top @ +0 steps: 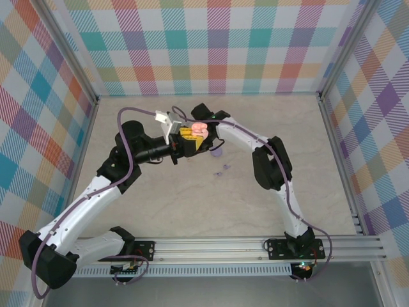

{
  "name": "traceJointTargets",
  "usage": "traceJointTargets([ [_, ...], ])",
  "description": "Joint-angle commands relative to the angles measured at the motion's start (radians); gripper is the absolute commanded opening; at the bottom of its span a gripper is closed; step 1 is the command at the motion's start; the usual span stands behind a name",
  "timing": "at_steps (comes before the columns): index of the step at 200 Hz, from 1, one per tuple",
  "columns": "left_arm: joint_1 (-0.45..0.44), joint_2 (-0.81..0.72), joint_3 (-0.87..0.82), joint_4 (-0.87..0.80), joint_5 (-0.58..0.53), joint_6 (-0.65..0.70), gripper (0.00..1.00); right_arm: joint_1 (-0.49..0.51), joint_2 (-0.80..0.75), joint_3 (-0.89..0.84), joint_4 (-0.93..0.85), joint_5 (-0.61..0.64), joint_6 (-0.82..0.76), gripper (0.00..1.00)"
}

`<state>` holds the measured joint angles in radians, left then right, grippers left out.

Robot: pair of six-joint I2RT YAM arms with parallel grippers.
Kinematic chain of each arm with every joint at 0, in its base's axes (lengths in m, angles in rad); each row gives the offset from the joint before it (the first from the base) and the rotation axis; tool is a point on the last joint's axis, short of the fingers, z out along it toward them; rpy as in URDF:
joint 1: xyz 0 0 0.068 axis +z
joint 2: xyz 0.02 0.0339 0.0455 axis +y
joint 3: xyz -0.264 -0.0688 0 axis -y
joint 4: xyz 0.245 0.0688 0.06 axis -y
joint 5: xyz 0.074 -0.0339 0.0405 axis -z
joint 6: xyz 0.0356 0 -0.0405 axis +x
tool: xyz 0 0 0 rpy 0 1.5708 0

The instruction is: Insert the wireless bluetooth earbuds into the charging case

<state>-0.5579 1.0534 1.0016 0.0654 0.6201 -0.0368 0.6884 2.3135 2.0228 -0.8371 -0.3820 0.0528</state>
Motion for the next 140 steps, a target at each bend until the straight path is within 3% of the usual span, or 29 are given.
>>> traceJointTargets([
  [1,-0.005,-0.027,0.043,-0.015,0.021,0.01,0.09,0.018,0.041,0.063,-0.077,0.056,-0.052,0.37],
  [140,-0.005,-0.027,0.045,-0.026,0.03,0.014,0.09,0.083,0.214,0.265,-0.174,0.274,-0.122,0.43],
])
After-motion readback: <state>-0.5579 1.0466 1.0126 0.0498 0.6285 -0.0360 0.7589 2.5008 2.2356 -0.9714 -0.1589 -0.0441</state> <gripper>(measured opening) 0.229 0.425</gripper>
